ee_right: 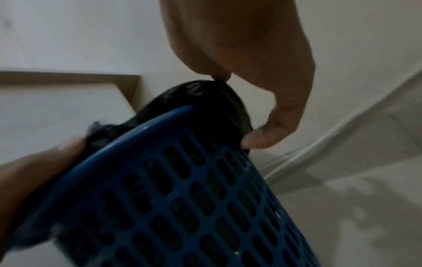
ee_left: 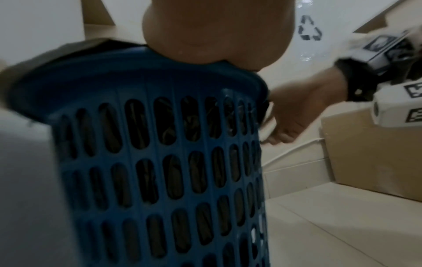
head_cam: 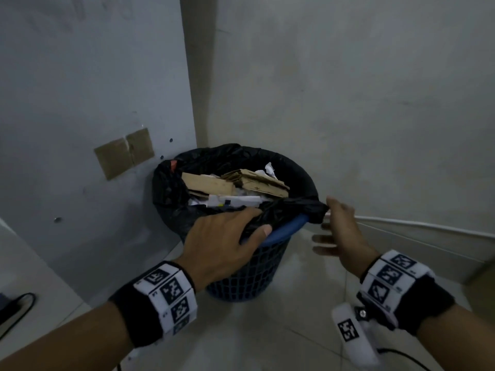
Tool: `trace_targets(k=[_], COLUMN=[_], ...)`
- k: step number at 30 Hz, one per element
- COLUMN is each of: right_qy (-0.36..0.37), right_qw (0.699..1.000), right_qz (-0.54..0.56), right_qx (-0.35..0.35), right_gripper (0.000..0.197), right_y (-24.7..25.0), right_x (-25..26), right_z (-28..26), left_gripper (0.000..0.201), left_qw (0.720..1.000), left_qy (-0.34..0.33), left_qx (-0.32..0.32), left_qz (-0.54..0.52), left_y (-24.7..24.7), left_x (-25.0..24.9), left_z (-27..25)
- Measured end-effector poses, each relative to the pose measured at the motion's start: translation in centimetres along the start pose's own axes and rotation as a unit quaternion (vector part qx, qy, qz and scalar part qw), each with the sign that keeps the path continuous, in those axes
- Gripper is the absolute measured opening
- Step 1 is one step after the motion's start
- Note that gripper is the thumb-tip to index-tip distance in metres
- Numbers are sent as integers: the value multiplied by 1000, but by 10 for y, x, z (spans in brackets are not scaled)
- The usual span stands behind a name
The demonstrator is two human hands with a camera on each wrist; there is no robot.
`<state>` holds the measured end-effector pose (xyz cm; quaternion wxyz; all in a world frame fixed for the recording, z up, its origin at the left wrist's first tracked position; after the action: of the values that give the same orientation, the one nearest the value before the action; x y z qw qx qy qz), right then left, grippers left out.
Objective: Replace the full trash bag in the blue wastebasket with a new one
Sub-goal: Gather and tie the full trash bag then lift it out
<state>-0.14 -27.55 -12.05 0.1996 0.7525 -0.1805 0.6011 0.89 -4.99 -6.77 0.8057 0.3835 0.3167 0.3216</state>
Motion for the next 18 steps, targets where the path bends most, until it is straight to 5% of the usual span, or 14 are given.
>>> trace_targets(k=[2,5,8,11,15,18], right_qy=[-135,-153,-32,141,354,487], right_qw=[983,973,998,975,931,858], right_qz=[72,99,50,116,10,-150], right_qx=[99,140,22,-124,-84,-67], right_gripper=[60,44,17,19,18,30], right_y=[-7,-9,3,23,5,-17], right_x=[-18,-23,-6,37,82,78], right_z=[-1,6,20,17,-5,-26], left_gripper=[49,58,63,55,38,37], left_qw=[1000,1000,999,998,998,995], left_qy=[-1,1,-9,-30,-22,16], left_qx=[-3,-2,-4,-11,-54,-95], left_qz=[-10,-22,-33,-51,-12,35], left_y=[6,16,24,27,33,42], left_x=[7,27,51,66,80,100], left_z=[-2,-4,-8,-9,-5,-2])
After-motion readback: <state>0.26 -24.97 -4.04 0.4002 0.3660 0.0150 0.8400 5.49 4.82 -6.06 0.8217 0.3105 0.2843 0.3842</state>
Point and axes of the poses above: each hand's wrist, its own z-axis towards the middle knuckle, its own y-axis out of the back of the hand, x = y × z, the point moved 6 cm from there along z, towards the middle knuckle, and after that the axes turned 10 degrees about y, right-handed, at the moved point
